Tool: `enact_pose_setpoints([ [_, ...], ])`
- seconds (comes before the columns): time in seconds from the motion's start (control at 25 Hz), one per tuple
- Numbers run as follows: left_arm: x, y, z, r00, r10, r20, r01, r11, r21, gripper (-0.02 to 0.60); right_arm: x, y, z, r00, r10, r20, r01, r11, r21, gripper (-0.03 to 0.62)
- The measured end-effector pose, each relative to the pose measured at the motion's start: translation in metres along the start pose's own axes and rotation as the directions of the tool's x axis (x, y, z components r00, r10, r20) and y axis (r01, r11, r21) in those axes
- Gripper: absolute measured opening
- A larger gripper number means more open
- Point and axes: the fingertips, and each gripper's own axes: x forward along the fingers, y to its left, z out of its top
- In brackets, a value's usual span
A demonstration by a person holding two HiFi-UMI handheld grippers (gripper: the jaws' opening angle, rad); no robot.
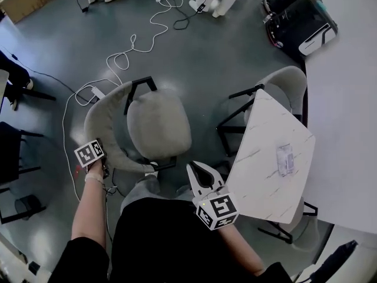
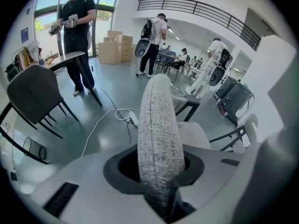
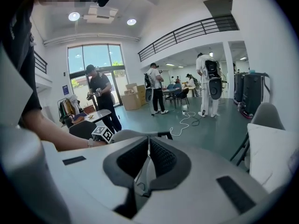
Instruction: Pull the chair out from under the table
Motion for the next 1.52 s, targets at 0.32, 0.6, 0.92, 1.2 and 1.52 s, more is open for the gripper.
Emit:
enact_pose_setpoints([
  [0.32, -0.031, 0.066, -0.026, 0.998, 0.056, 0.021, -0.054, 0.993, -0.110, 0.110, 0.020, 0.050, -0.005, 0.991, 0.126, -0.043, -0.130, 0.987, -0.093, 0.020],
  [0.6, -0.059, 0.110, -0.058, 0.993, 0.115, 0.021, -0.109, 0.976, -0.189, 0.112, 0.022, 0.065, -0.013, 0.975, 0.210, -0.073, -0.216, 0.973, -0.086, 0.020],
  [0.92, -0.084, 0.144, -0.090, 0.986, 0.167, 0.027, -0.151, 0.941, -0.301, 0.129, 0.025, 0.074, -0.017, 0.950, 0.291, -0.116, -0.304, 0.945, -0.120, 0.020],
  [1.2, -0.099, 0.164, -0.108, 0.979, 0.201, 0.025, -0.180, 0.919, -0.349, 0.130, 0.033, 0.078, -0.017, 0.931, 0.336, -0.141, -0.354, 0.926, -0.127, 0.020],
  [1.52, -0.113, 0.185, -0.122, 0.972, 0.233, 0.015, -0.209, 0.897, -0.389, 0.144, 0.046, 0.091, -0.013, 0.905, 0.391, -0.168, -0.415, 0.898, -0.146, 0.020],
])
